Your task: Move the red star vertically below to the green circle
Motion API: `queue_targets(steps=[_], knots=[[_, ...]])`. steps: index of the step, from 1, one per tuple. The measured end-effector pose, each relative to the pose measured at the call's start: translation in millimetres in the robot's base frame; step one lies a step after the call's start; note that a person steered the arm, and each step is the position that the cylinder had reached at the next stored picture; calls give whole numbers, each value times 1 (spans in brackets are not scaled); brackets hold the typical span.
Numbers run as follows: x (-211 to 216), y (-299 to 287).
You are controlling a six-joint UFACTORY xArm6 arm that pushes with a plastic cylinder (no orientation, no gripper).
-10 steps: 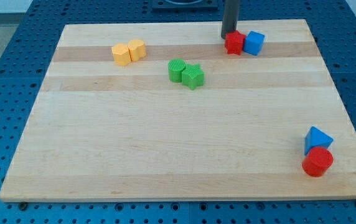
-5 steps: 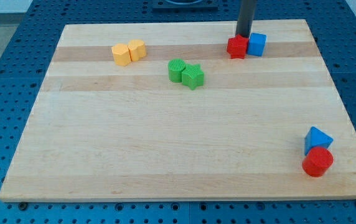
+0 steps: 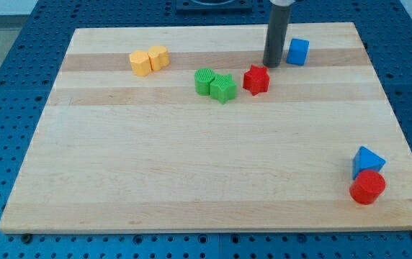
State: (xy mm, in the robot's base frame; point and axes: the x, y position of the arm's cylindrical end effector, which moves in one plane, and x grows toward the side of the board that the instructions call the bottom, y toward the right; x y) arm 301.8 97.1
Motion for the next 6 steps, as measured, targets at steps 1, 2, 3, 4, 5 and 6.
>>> queue_targets(steps=[1,2,3,4,5,6], knots=[[10,-26],[45,-28],[90,-28],[138,-28],[148,-18],[139,22]])
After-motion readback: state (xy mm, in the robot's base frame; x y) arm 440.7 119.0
